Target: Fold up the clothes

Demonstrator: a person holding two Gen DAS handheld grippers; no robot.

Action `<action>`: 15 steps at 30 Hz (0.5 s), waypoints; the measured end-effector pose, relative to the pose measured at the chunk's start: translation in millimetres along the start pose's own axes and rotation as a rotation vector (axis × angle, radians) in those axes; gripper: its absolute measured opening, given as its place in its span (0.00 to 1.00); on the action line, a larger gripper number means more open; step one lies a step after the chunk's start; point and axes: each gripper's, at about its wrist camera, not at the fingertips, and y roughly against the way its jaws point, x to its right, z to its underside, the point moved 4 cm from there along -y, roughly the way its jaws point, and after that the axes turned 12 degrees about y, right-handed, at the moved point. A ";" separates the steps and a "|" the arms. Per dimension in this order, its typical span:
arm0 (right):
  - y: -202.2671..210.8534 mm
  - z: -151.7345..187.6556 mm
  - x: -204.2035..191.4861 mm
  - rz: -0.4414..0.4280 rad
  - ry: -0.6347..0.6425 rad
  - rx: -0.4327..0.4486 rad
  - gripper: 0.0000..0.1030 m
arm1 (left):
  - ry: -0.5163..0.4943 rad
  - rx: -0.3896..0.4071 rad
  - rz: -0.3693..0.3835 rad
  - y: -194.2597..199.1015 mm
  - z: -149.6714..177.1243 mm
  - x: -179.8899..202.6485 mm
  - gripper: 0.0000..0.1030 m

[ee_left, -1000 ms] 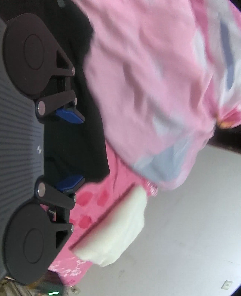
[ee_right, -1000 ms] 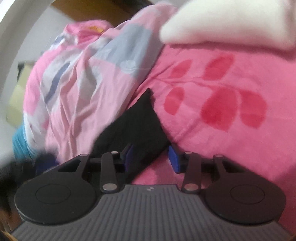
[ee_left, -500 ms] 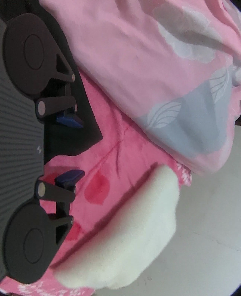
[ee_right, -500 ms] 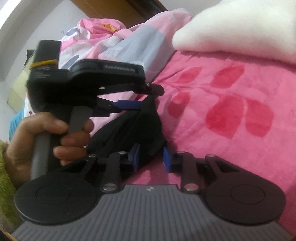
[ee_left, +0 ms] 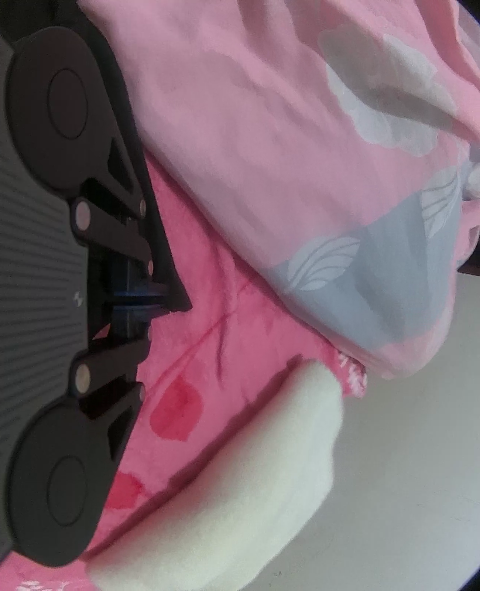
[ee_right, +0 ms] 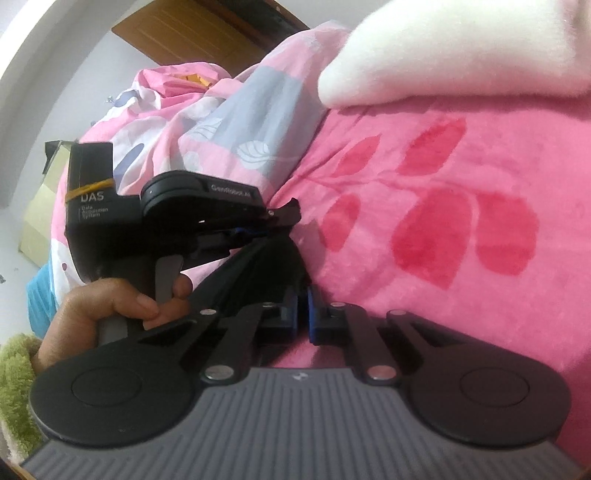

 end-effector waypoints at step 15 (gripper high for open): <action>42.7 -2.4 -120.7 -0.215 0.486 0.037 0.03 | 0.153 0.121 0.060 158.3 -8.3 -77.7 0.04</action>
